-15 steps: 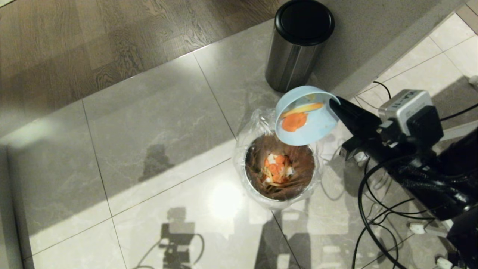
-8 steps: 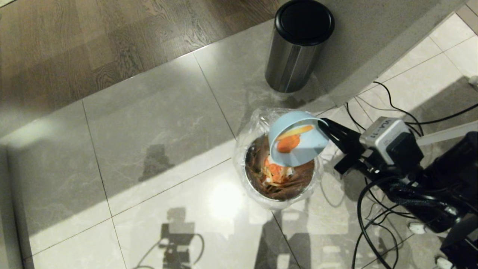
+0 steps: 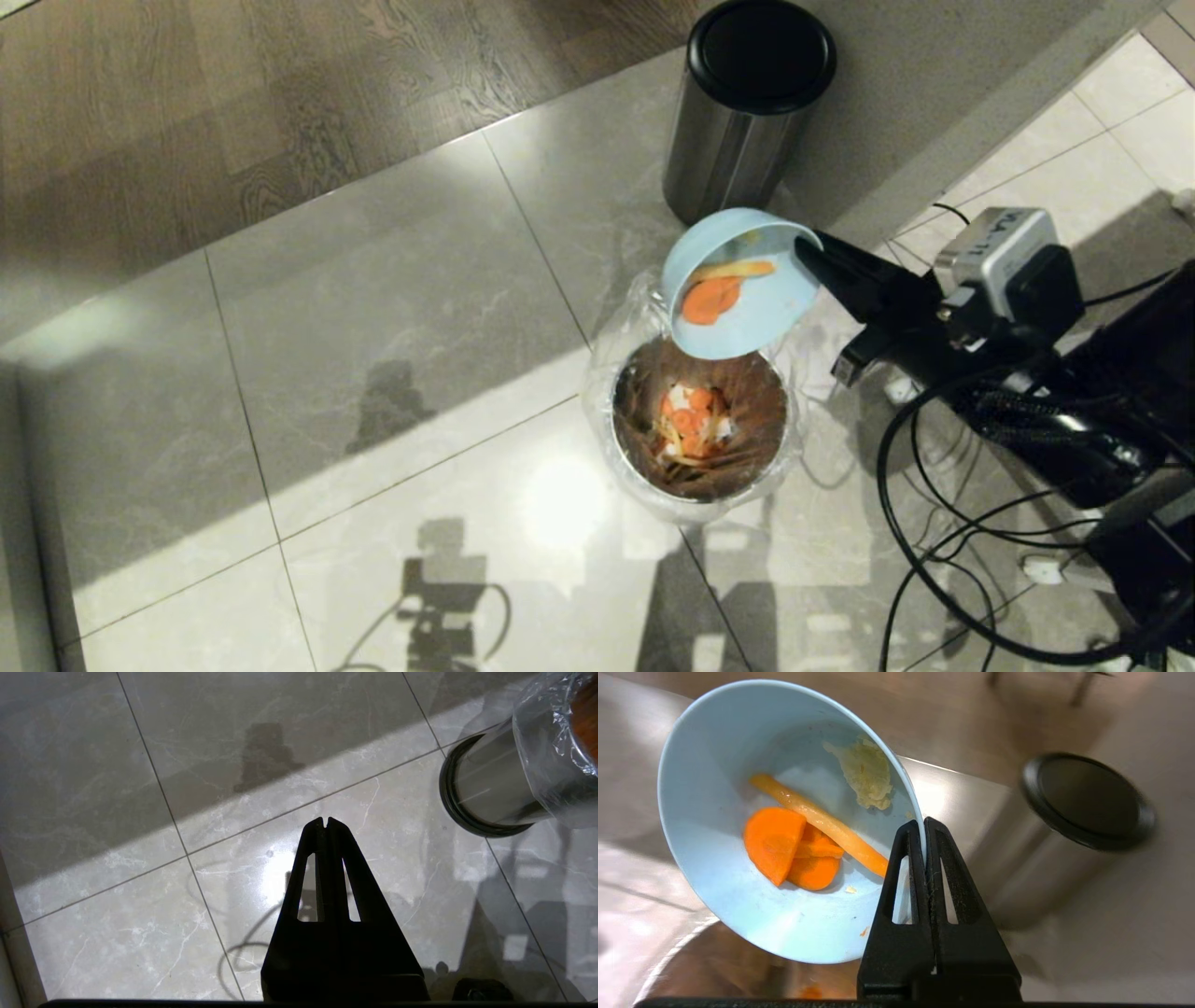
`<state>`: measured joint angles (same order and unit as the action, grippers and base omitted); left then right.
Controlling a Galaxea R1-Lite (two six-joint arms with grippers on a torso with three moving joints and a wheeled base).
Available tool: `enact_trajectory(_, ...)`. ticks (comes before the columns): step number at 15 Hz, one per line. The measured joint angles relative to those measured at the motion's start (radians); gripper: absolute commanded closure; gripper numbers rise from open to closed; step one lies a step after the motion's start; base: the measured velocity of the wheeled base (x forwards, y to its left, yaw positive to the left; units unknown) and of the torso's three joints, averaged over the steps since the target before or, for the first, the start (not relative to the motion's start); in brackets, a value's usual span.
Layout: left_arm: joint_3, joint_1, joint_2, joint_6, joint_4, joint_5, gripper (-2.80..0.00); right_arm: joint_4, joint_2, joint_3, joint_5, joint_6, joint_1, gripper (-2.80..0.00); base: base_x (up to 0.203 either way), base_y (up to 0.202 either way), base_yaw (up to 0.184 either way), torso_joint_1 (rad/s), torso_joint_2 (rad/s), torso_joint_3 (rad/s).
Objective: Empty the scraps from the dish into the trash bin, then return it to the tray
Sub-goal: Pour the leftover food from the bowl into the trash can
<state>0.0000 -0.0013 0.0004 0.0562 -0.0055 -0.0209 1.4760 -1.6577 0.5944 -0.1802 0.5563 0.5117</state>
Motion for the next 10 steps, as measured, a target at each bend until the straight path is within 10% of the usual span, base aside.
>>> enact_trajectory(10,0.000,0.000,0.000,0.001,0.000,0.000,0.00,0.009,-0.011,0.018,-0.399,-0.043,-0.033,0.00,0.000,0.000,0.000,0.000,0.00,0.000)
